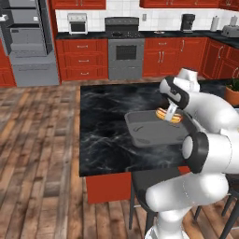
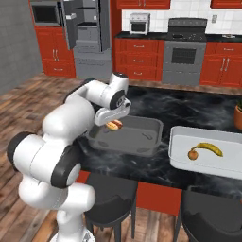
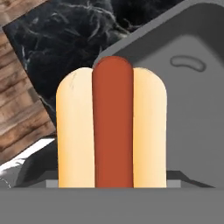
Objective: Place the cold items (apple and banana) from the fridge in one tupperware on the dining counter. Place the warm items (hot dog and kebab skewer) in the stove area in another tupperware.
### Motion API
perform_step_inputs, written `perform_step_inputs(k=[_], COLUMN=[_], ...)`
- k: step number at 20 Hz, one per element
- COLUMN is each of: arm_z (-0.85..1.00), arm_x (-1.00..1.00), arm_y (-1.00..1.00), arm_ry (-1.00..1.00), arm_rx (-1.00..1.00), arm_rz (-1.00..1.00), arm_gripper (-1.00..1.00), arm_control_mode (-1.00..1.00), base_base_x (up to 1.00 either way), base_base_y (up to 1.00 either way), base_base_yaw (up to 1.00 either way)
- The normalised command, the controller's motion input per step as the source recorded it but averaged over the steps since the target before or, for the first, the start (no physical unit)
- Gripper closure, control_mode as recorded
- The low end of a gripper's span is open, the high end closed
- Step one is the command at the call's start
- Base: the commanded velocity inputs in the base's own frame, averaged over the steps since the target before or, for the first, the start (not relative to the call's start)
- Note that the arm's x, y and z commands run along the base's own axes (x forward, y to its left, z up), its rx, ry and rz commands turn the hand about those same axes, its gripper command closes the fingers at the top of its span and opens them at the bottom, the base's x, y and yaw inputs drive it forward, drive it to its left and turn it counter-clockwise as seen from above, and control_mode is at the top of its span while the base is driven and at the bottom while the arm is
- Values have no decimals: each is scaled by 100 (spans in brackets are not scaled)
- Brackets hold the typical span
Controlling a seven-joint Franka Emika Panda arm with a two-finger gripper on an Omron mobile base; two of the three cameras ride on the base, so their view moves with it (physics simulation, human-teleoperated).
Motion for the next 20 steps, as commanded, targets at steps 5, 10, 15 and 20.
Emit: perform_step_inputs(k=[5, 10, 15, 20], arm_z=[-57, -53, -30, -30], arm_x=[49, 48, 36, 24], arm_y=[0, 0, -5, 0], arm_ry=[8, 6, 0, 0], arm_rx=[-12, -1, 0, 0], arm_rz=[26, 20, 13, 6], arm_gripper=[100, 100, 100, 100], arm_control_mode=[-100, -100, -100, -100], base_base_x=[0, 0, 0, 0], base_base_y=[0, 0, 0, 0], base_base_yaw=[0, 0, 0, 0])
